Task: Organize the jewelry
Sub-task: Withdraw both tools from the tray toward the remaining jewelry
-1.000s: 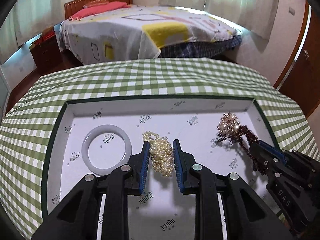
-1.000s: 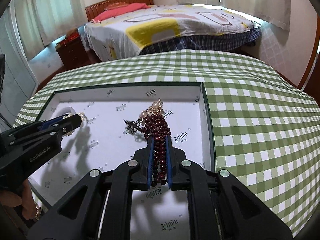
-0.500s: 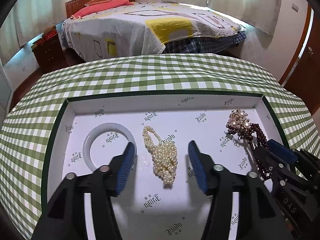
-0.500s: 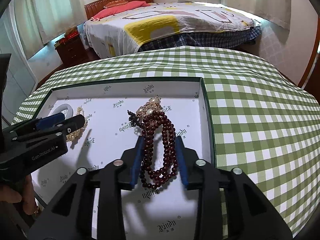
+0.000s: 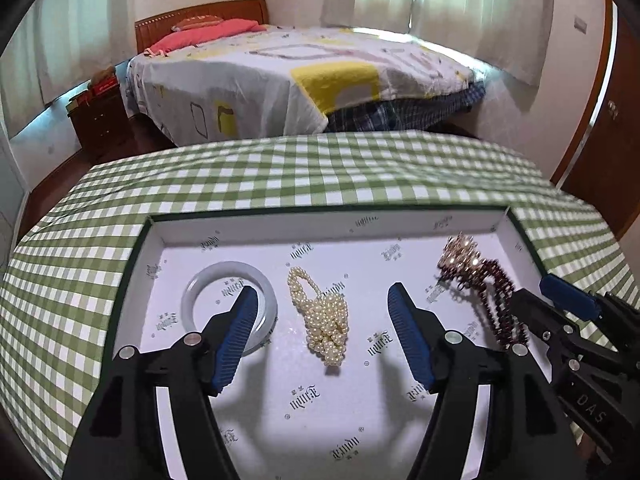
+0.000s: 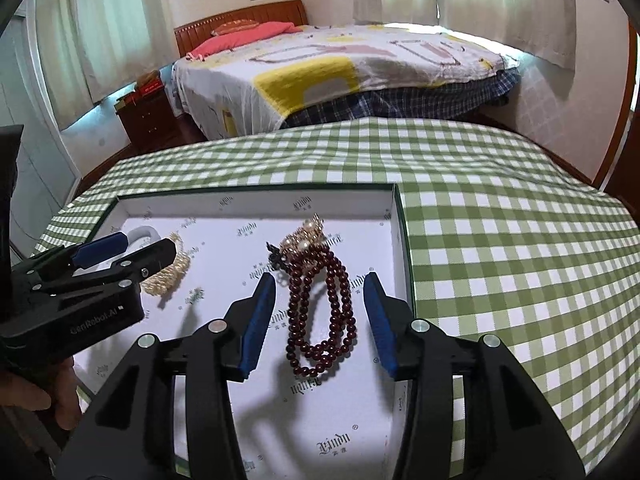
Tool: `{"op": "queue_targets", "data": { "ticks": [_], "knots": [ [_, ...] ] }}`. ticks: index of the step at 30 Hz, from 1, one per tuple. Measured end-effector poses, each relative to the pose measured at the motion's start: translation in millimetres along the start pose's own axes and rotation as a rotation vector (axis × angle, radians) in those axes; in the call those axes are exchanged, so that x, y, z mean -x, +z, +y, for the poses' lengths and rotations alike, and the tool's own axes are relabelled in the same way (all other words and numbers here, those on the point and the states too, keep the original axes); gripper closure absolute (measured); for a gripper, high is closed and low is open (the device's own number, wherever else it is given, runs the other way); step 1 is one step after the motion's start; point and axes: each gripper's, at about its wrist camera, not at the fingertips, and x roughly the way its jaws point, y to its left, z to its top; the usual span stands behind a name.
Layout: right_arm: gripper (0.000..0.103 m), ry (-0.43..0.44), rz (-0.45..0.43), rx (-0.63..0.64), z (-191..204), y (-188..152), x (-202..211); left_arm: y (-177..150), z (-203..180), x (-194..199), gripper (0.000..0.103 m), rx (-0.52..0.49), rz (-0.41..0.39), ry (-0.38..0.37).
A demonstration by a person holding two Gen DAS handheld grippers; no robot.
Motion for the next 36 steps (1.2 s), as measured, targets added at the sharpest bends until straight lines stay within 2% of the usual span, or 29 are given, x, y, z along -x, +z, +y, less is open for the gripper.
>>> {"op": "queue_targets", "data": {
  "ticks": [8, 15, 36],
  "knots": [
    [0.058, 0.015, -0.074, 0.020, 13.3, -6.0, 44.5, -8.7, 13.7, 47.8, 0.037, 0.049, -0.105, -0.015],
    [0.058, 0.035, -0.095, 0.019, 26.0, -29.0, 77.5, -31.5, 29.5, 83.4, 0.037, 0.116, -0.136, -0.023],
    [0.058, 0.049, -0.068, 0.042, 46.4, -124.3, 131.3, -119.9, 51.9, 145.1, 0.037, 0.217, -0.123, -0.011]
  ]
}}
